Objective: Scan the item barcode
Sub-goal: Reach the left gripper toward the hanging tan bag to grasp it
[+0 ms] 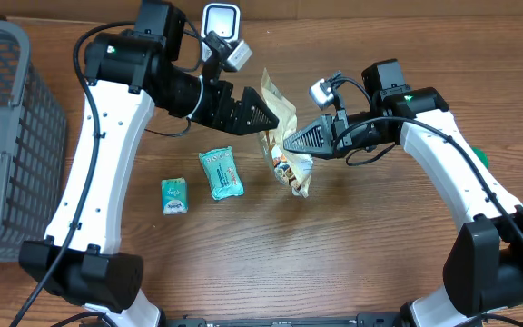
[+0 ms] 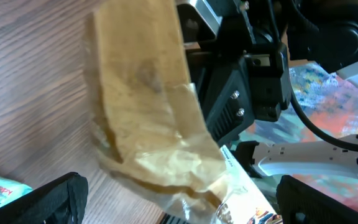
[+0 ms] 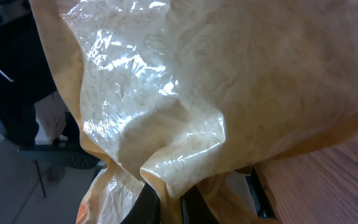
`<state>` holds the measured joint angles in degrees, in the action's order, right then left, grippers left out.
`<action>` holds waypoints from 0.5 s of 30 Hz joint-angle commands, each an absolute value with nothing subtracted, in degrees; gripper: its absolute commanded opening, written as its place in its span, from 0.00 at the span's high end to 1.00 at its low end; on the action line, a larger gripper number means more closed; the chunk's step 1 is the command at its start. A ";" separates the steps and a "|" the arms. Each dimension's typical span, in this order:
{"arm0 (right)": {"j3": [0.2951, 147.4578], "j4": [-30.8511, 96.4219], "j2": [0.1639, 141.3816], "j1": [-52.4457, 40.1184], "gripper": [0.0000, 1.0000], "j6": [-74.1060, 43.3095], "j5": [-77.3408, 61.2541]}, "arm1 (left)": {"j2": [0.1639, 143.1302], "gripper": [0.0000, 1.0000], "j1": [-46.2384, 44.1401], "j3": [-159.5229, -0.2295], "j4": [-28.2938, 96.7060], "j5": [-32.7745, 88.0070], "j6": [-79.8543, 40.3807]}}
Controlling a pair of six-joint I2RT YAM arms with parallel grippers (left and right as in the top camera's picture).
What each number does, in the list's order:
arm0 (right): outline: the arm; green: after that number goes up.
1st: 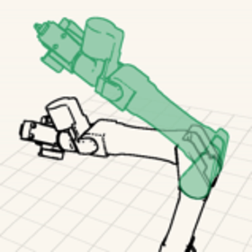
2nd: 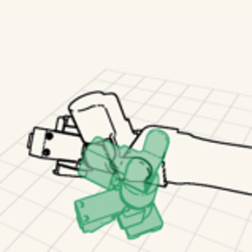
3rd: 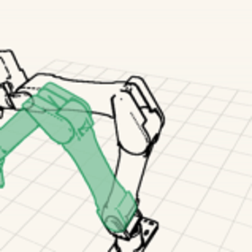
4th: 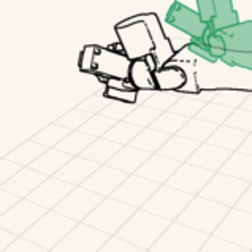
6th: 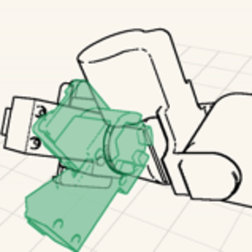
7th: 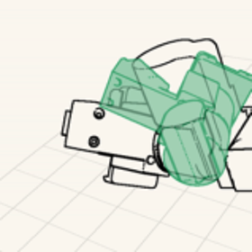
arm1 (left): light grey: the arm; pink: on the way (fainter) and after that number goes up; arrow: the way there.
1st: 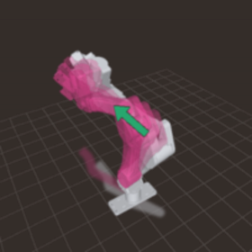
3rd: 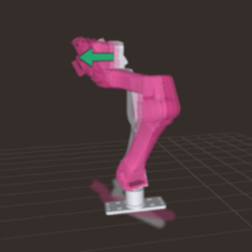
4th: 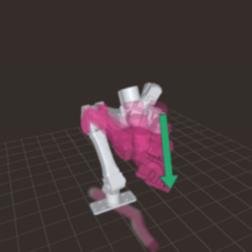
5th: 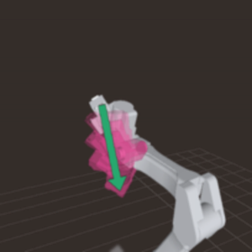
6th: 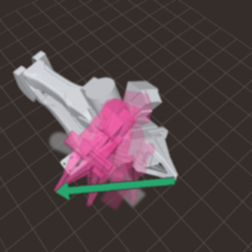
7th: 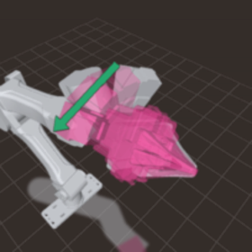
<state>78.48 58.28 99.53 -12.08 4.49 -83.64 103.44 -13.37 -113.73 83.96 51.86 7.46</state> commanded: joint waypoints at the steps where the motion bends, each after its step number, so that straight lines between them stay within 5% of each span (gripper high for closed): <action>1: 79.42 57.95 98.63 -11.99 0.96 4.99 -85.82 | 103.77 0.00 -15.25 -113.32 83.15 50.24 5.19; 15: 79.42 57.74 98.63 -11.99 0.96 4.99 -85.78 | 103.77 0.01 -20.18 -111.72 76.86 38.22 -8.21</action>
